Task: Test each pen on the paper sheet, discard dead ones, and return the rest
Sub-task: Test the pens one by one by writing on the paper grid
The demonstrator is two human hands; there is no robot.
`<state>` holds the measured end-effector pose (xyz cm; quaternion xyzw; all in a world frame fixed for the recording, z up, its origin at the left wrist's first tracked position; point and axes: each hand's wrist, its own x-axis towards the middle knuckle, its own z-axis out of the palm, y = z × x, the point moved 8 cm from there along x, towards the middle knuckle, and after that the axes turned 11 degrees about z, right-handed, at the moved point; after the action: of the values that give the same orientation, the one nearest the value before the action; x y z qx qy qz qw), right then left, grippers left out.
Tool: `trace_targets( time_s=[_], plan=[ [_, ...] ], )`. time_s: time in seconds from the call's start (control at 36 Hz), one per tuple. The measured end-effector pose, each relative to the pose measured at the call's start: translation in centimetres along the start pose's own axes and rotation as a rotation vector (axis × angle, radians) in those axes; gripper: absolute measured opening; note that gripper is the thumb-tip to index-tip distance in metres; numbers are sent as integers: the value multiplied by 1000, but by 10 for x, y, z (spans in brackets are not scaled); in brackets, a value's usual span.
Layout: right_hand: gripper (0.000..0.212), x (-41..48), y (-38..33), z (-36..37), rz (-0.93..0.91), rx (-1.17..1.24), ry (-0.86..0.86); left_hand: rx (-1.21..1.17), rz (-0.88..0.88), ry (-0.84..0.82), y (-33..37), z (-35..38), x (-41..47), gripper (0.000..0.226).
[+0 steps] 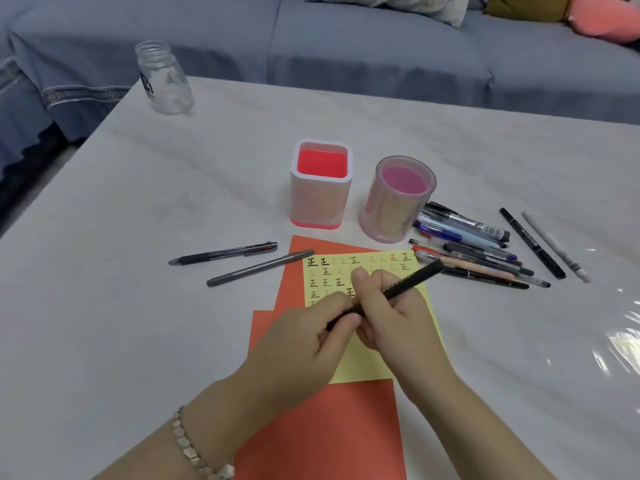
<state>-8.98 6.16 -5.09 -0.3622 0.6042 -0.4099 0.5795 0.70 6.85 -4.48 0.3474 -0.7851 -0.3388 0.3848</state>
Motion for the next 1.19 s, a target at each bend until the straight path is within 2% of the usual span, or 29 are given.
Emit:
trace_targets(
  time_s=[0.14,0.22,0.28,0.36,0.44,0.53,0.61,0.67,0.78,0.86,0.92,1.03,1.19],
  plan=[
    [38,-1,0,2,-29,39,-50,-43,-63,-46,-6,0,-6,17],
    [36,-3,0,-5,-46,69,-21,93,-68,-95,-8,1,-8,28],
    [31,-4,-3,-19,-120,44,70,227,-126,-47,-18,-8,-11,30],
    [20,-6,-3,-33,-288,-124,107,408,-232,73,-44,-29,-21,33],
    [13,-1,23,-40,-333,-476,116,476,-175,94,-60,-36,-25,47],
    [40,5,50,-34,-387,-911,39,511,-155,79,-76,-38,-32,46],
    [75,14,71,-29,-334,-1065,-56,519,-116,44,-83,-33,-36,40],
    [88,16,77,-27,-323,-1129,-59,522,-80,38,-79,-30,-34,37],
    [86,16,75,-21,-353,-1116,-61,532,36,-14,-61,-15,-29,41],
    [83,15,75,-16,-395,-1096,-67,497,72,-151,-54,5,-30,53],
    [73,14,72,-16,-426,-1045,-46,552,58,-243,-59,16,-33,63],
    [40,5,51,-36,-423,-749,149,624,-2,-286,-73,21,-36,70],
    [55,10,32,-51,-361,-297,200,622,0,-237,-75,19,-35,70]
  ],
)
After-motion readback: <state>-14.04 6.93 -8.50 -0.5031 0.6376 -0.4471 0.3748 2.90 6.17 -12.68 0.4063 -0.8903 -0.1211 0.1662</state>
